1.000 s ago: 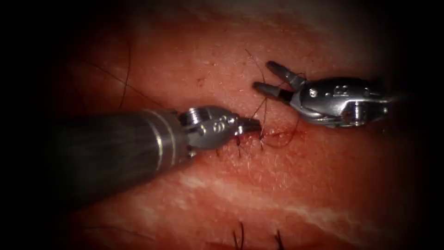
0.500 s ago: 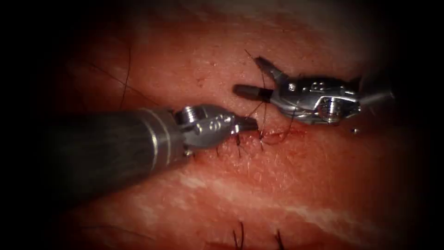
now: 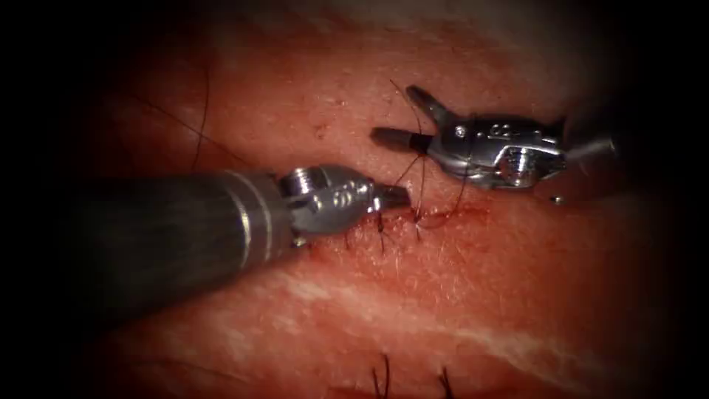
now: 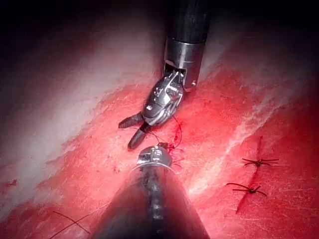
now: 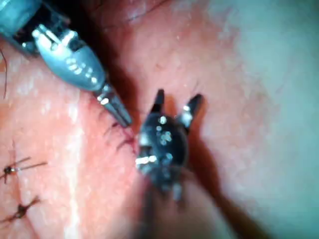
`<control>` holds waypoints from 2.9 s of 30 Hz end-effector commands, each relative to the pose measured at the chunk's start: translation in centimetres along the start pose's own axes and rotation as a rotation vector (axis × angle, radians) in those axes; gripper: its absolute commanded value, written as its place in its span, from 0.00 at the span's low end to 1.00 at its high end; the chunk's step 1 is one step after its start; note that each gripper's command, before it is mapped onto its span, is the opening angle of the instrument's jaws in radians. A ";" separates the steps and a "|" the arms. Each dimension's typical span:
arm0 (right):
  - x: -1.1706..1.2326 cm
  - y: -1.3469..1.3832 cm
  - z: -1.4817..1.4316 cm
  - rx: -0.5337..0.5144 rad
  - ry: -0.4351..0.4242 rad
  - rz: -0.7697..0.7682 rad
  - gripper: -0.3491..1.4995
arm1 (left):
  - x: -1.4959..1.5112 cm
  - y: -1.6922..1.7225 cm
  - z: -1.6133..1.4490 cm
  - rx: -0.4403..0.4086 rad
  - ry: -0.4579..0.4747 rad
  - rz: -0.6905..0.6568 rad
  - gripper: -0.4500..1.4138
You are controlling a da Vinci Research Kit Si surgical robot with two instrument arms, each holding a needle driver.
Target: Wound Closure
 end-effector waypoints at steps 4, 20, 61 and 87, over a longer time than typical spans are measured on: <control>-0.17 -0.03 0.11 0.010 -0.014 0.013 0.64 | -0.02 0.04 0.08 -0.005 -0.002 0.000 0.00; -0.14 -0.04 -0.06 0.017 0.041 0.032 0.00 | -0.13 -0.06 0.05 -0.018 -0.020 0.008 0.00; -0.71 -0.93 -1.01 0.073 0.223 -0.114 0.00 | 0.19 -2.57 -0.20 -0.019 -0.191 -0.108 0.00; -0.99 -1.30 -1.20 0.107 0.227 -0.170 0.00 | -0.08 -3.54 0.20 0.086 -0.197 -0.158 0.00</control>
